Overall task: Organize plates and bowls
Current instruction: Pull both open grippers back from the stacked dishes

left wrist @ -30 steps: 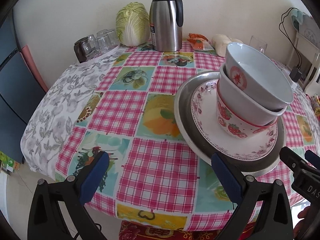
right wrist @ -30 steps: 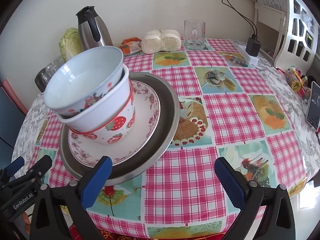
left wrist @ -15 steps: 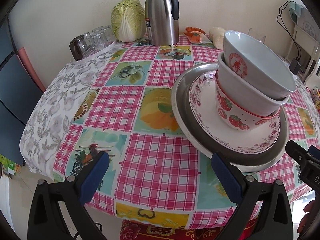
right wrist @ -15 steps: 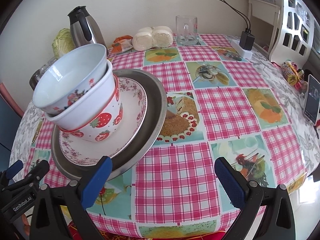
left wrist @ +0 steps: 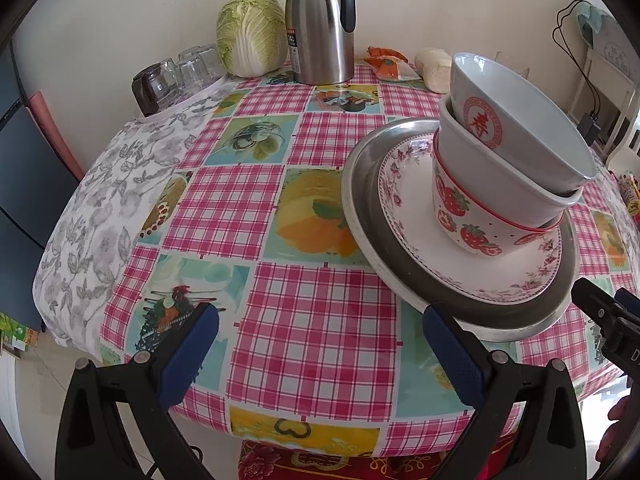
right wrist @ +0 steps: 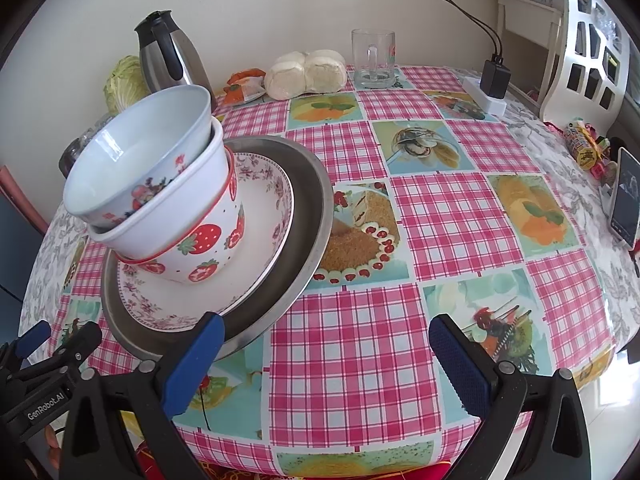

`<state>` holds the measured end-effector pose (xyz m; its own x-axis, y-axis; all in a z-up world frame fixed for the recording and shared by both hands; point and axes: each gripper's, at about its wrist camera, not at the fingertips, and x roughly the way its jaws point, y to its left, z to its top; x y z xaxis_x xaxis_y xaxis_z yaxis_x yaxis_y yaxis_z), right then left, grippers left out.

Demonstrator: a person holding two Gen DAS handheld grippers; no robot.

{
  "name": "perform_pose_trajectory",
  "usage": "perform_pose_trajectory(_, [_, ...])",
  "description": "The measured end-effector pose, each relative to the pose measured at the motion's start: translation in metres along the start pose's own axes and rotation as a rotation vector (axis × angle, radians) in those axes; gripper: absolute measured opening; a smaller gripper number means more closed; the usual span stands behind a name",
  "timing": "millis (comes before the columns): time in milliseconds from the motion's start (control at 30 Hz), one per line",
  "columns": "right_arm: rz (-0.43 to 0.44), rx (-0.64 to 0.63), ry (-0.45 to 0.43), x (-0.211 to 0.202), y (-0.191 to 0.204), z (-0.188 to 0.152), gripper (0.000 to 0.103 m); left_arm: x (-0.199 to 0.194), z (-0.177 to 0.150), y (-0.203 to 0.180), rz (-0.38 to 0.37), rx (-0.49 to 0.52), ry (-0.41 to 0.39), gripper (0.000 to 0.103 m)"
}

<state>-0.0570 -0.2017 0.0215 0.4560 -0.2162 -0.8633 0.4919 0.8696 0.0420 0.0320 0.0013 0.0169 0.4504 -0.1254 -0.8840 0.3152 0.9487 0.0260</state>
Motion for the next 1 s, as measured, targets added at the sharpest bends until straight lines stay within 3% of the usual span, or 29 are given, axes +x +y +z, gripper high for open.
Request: perform_pose_trajectory(1000, [-0.003,0.006,0.005,0.0031,-0.0054,0.0013,0.103,0.0023,0.0033,-0.0031,0.018,0.046,-0.011,0.102])
